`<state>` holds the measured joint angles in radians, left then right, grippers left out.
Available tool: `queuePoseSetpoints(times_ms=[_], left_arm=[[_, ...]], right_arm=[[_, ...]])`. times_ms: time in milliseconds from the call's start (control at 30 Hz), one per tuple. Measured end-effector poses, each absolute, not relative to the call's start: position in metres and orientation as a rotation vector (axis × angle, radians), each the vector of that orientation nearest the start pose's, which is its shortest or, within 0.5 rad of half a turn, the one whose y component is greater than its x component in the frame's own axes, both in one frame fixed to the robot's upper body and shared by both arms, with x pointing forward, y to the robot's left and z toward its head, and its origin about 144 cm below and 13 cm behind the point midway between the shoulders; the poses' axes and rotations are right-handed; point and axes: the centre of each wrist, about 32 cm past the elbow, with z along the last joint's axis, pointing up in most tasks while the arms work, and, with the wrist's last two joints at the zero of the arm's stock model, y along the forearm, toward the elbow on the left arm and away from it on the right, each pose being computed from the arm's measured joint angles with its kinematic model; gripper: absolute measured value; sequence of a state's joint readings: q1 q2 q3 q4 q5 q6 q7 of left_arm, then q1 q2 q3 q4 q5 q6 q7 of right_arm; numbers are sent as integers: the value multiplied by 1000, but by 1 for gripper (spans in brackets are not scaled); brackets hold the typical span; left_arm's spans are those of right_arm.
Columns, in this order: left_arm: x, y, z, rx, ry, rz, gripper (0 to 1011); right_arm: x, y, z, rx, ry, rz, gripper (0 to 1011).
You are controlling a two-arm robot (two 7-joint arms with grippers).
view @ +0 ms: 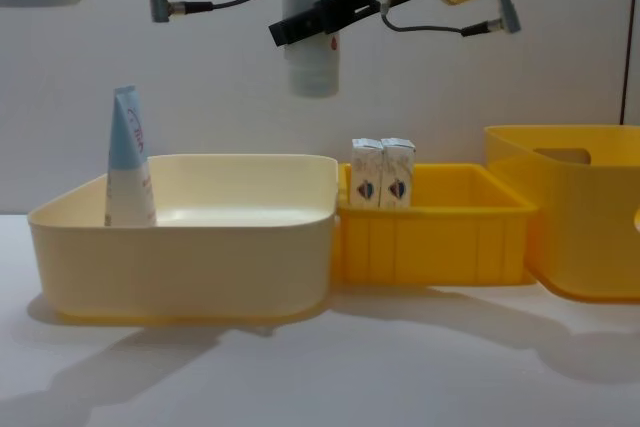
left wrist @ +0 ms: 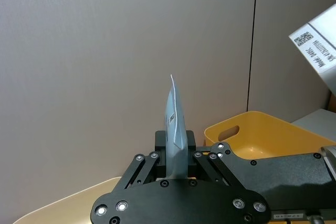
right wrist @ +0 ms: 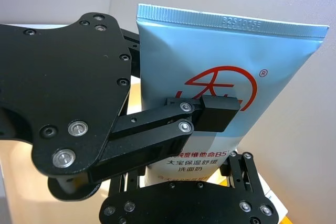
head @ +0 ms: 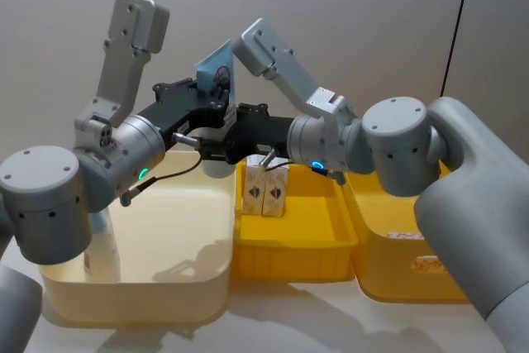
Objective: Bimanual collaborative sorting of washing and personal care products
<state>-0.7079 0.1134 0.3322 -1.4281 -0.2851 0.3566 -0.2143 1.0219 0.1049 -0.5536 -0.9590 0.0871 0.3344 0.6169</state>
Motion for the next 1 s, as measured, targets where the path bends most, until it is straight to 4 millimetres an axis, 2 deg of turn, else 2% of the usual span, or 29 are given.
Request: queuePoseSetpoints(times_ms=[400, 533, 833, 1000], left_arm=[[595, 161, 1368, -73, -133, 1025, 204], [595, 161, 1368, -74, -133, 1024, 291], [595, 161, 1368, -74, -132, 1024, 571], [595, 161, 1368, -74, -133, 1024, 756]], right_arm=[[670, -138, 1374, -382, -235, -687, 671], [670, -137, 1374, -382, -237, -686, 638], [671, -138, 1374, -383, -238, -688, 586], [671, -145, 1377, -380, -245, -709, 556]])
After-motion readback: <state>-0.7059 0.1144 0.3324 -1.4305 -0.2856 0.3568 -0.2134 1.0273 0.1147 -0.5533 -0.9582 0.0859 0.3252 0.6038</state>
